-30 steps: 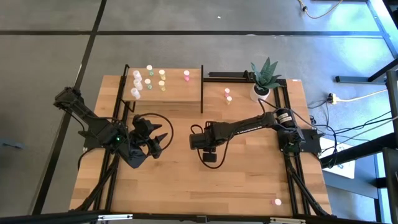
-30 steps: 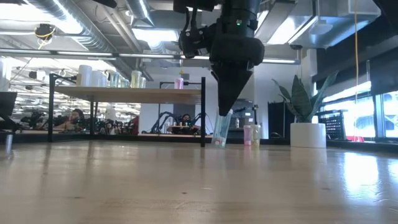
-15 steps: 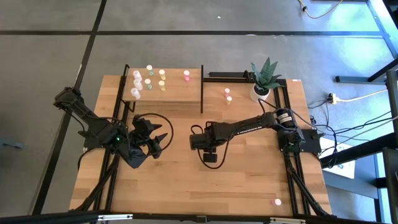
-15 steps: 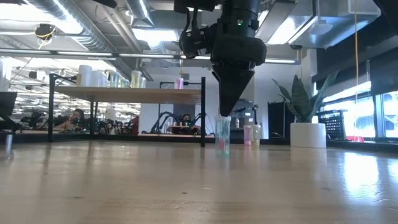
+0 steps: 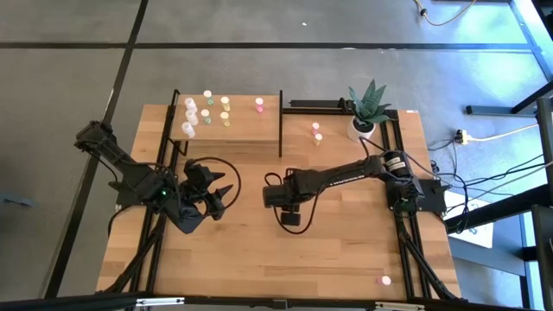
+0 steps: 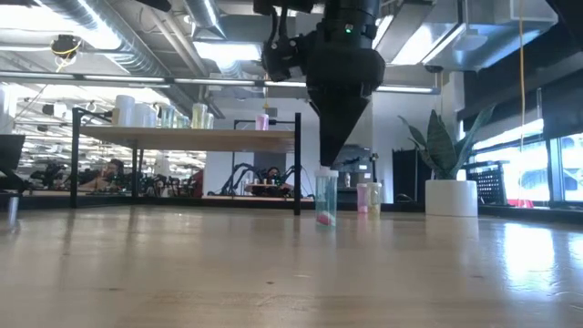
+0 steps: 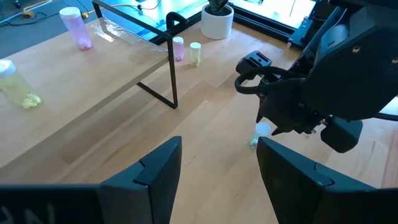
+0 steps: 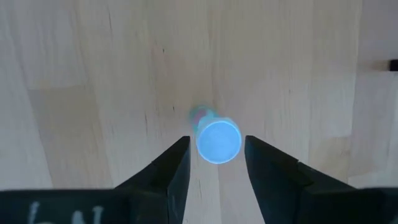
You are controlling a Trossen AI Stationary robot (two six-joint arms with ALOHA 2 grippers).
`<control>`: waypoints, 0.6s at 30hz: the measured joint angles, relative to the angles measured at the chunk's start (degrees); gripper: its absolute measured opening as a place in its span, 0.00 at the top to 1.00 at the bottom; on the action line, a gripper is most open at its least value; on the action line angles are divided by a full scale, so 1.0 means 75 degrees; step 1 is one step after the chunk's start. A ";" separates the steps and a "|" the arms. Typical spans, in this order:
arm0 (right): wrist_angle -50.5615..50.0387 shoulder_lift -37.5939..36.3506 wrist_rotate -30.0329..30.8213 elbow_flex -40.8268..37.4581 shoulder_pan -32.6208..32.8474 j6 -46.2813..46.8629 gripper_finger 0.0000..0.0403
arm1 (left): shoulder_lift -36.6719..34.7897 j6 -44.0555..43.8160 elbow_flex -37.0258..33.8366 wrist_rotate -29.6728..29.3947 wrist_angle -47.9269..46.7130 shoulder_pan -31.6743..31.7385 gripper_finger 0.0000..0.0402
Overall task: Pick and place medicine bottles onto shelf by color
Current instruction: Put the blue pill bottle aligned with the other blue pill bottle on the shelf
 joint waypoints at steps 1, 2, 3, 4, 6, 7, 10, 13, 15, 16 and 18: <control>-0.0025 0.0000 0.0000 0.0050 0.0010 0.0012 0.62 | 0.0000 0.0003 0.0000 0.0000 -0.0001 0.0002 0.50; -0.0066 0.0000 0.0000 0.0107 0.0018 0.0062 0.62 | 0.0000 0.0002 0.0000 -0.0003 -0.0001 0.0002 0.50; -0.0126 0.0000 0.0003 0.0185 0.0020 0.0148 0.62 | 0.0000 0.0005 0.0000 0.0000 -0.0001 0.0002 0.50; -0.0177 0.0000 0.0003 0.0274 0.0020 0.0182 0.62 | 0.0000 0.0005 0.0000 -0.0003 -0.0001 0.0000 0.50; -0.0294 -0.0006 0.0003 0.0463 0.0020 0.0194 0.62 | 0.0000 0.0004 0.0000 0.0000 -0.0001 0.0002 0.50; -0.0384 -0.0006 0.0001 0.0582 0.0027 0.0203 0.62 | 0.0000 0.0004 0.0000 -0.0001 -0.0001 0.0000 0.50; -0.0667 -0.0006 0.0008 0.1016 0.0075 0.0335 0.62 | 0.0000 0.0002 0.0000 -0.0001 -0.0001 0.0002 0.50; -0.1003 -0.0012 0.0008 0.1581 0.0179 0.0350 0.62 | 0.0000 0.0002 0.0000 0.0000 0.0002 0.0002 0.50; -0.1441 -0.0012 0.0096 0.2014 0.0286 0.0347 0.62 | 0.0000 -0.0011 0.0000 0.0008 0.0008 -0.0009 0.50; -0.1668 -0.0012 0.0214 0.2249 0.0351 0.0348 0.62 | 0.0000 -0.0010 0.0000 0.0074 0.0034 -0.0010 0.50; -0.2126 -0.0012 0.0592 0.2727 0.0503 0.0351 0.62 | 0.0018 0.0037 0.0002 0.0218 0.0138 -0.0010 0.50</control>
